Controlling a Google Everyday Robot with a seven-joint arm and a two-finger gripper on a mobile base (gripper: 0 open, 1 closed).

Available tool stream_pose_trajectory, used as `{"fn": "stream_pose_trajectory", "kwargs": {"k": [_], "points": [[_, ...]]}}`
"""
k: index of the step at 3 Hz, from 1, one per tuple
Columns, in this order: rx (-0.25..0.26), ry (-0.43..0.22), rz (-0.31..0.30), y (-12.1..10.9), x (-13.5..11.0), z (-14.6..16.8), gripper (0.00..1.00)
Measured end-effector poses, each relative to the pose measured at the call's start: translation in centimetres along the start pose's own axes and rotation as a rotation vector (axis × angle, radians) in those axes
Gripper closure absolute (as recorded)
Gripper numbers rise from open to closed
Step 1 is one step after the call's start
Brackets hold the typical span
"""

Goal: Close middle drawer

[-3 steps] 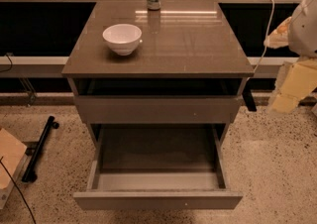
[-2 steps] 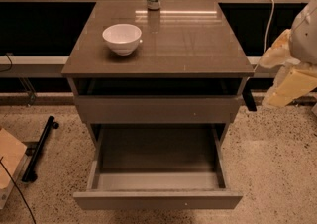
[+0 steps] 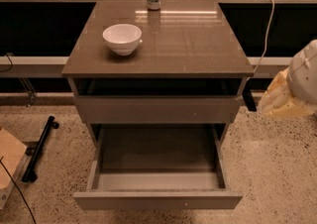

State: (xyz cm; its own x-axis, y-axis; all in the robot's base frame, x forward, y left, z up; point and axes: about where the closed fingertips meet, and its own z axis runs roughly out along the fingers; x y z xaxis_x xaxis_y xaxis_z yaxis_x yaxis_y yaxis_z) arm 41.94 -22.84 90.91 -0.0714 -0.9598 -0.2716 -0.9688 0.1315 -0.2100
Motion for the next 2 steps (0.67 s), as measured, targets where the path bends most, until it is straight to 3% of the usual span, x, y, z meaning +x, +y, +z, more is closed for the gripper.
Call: {"fn": "stream_pose_trajectory", "kwargs": {"k": [1, 2], "points": [[0.003, 0.000, -0.012, 0.14, 0.04, -0.02, 1.00], [0.003, 0.000, -0.012, 0.15, 0.05, -0.01, 1.00]]}}
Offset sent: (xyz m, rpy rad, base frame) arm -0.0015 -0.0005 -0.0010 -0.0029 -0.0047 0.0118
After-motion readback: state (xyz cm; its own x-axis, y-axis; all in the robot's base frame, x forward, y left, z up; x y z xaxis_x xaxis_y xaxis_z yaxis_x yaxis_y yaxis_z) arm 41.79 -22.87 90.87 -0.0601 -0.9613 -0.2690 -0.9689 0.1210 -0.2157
